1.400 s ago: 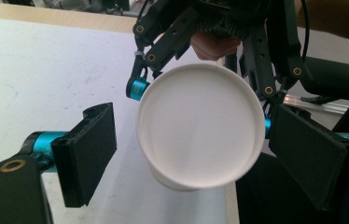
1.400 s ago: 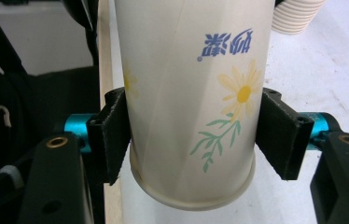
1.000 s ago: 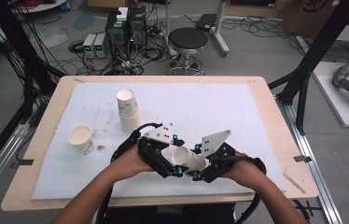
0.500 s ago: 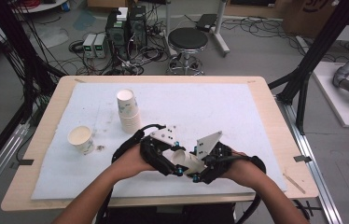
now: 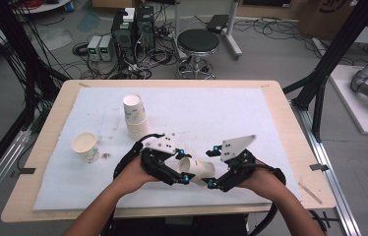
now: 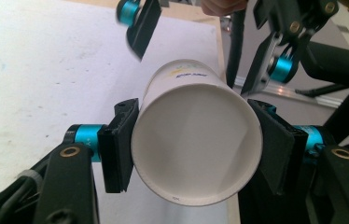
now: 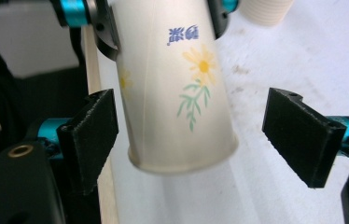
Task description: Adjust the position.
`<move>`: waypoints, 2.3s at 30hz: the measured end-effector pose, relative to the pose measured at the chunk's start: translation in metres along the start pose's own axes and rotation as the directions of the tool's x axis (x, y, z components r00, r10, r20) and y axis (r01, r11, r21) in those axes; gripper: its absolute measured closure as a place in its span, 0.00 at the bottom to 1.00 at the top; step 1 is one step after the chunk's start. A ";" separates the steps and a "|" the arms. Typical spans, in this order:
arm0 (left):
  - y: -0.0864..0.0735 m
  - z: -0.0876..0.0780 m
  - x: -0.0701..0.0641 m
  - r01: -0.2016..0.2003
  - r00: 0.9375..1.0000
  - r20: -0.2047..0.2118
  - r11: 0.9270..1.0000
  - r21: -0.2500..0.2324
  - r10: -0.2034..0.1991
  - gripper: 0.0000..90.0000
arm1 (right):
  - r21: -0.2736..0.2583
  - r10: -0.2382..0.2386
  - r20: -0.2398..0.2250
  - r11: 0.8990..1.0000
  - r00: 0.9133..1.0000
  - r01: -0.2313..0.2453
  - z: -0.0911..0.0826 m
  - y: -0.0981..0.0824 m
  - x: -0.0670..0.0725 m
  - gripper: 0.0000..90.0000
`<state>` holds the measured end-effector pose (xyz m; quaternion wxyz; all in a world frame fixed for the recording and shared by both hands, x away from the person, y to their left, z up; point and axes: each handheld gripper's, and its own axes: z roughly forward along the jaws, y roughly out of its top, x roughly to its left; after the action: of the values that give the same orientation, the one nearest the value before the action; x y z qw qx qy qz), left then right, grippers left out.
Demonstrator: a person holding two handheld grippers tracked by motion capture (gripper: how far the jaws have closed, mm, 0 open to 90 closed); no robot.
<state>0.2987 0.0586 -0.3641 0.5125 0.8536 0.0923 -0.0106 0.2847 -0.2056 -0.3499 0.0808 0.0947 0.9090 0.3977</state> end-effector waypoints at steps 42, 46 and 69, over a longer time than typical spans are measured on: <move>-0.032 -0.020 -0.013 -0.047 0.999 -0.003 0.941 -0.334 0.049 0.41 | -0.415 0.121 -0.072 0.899 0.990 -0.140 0.005 -0.057 0.011 0.22; -0.031 -0.018 -0.015 -0.058 0.998 0.014 0.939 -0.338 0.067 0.41 | -0.421 0.113 -0.098 0.895 0.989 -0.144 0.008 -0.055 0.012 0.22; -0.037 -0.013 -0.017 -0.034 0.995 0.068 0.911 -0.412 0.068 0.41 | -0.506 0.084 -0.189 0.846 0.978 -0.171 0.012 -0.055 0.012 0.33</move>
<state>0.2752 0.0839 -0.3883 0.6837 0.7280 0.0492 -0.0119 0.2699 -0.2310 -0.3992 0.0035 0.0973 0.7632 0.6388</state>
